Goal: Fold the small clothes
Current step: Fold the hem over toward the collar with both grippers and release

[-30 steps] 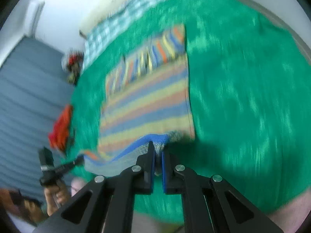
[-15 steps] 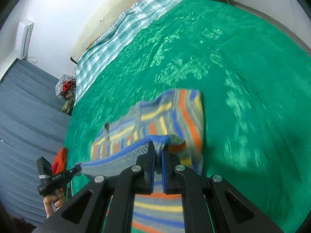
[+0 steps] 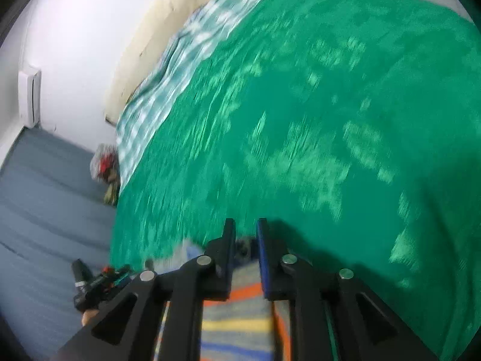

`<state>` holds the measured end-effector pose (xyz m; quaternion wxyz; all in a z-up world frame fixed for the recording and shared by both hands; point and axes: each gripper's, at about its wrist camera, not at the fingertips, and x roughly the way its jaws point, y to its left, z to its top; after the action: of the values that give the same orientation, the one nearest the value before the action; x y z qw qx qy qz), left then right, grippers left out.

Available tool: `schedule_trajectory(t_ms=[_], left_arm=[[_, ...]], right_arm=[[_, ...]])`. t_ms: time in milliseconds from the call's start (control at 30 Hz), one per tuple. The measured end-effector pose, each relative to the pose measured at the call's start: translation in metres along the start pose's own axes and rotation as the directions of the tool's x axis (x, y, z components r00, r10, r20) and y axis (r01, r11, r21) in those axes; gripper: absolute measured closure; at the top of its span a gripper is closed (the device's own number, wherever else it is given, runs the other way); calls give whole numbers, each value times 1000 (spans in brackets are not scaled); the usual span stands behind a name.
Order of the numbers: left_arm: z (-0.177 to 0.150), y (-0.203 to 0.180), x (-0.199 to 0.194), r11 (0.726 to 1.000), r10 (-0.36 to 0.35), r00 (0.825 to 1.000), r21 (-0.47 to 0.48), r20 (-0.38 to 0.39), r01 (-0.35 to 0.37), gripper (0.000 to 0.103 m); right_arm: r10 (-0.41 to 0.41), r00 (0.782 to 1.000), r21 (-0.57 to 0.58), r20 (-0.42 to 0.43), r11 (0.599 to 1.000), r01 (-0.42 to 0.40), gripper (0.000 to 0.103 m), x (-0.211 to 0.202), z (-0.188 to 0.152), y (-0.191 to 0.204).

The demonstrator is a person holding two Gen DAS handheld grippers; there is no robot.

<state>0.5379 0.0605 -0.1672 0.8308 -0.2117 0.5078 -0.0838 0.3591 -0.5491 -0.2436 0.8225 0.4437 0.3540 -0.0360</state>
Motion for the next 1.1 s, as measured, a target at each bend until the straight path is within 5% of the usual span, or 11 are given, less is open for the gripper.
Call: schedule_trajectory(t_ms=[167, 267, 367, 400, 433, 533, 567, 700, 800, 933, 1100], left_arm=[[-40, -29, -36, 977, 14, 999, 212, 40, -22, 47], [-115, -53, -62, 895, -11, 999, 446, 33, -5, 47], [-187, -51, -66, 807, 20, 1000, 590, 5, -19, 51], [-202, -49, -63, 791, 42, 999, 611, -14, -25, 62], [-221, -40, -56, 778, 90, 994, 627, -57, -35, 79], [-246, -18, -58, 754, 150, 988, 650, -36, -91, 86], [-250, -14, -62, 748, 171, 985, 654, -28, -112, 88], [-257, -12, -63, 733, 217, 976, 660, 0, -163, 91], [-260, -16, -57, 701, 248, 968, 683, 34, -203, 91], [-257, -10, -60, 740, 249, 968, 642, 18, -202, 91], [-270, 9, -89, 748, 293, 956, 621, 4, -232, 91]], right_arm=[[-86, 996, -126, 19, 988, 88, 87, -19, -4, 20], [-150, 989, -316, -5, 938, 141, 86, -38, -32, 49], [-191, 978, -529, -87, 840, 117, 87, -52, -89, 77], [-213, 969, -590, -122, 801, 102, 87, -54, -112, 83], [-245, 957, -640, -157, 763, 90, 87, -54, -138, 85], [-405, 894, -727, -190, 670, 149, 87, -52, -193, 66], [-444, 876, -730, -189, 660, 177, 91, -55, -206, 54], [-425, 889, -659, -170, 720, 218, 94, -83, -216, 31], [-456, 878, -678, -147, 693, 246, 94, -78, -221, 33], [-455, 882, -669, -125, 695, 264, 94, -80, -225, 34], [-490, 866, -672, -98, 675, 305, 90, -85, -230, 40]])
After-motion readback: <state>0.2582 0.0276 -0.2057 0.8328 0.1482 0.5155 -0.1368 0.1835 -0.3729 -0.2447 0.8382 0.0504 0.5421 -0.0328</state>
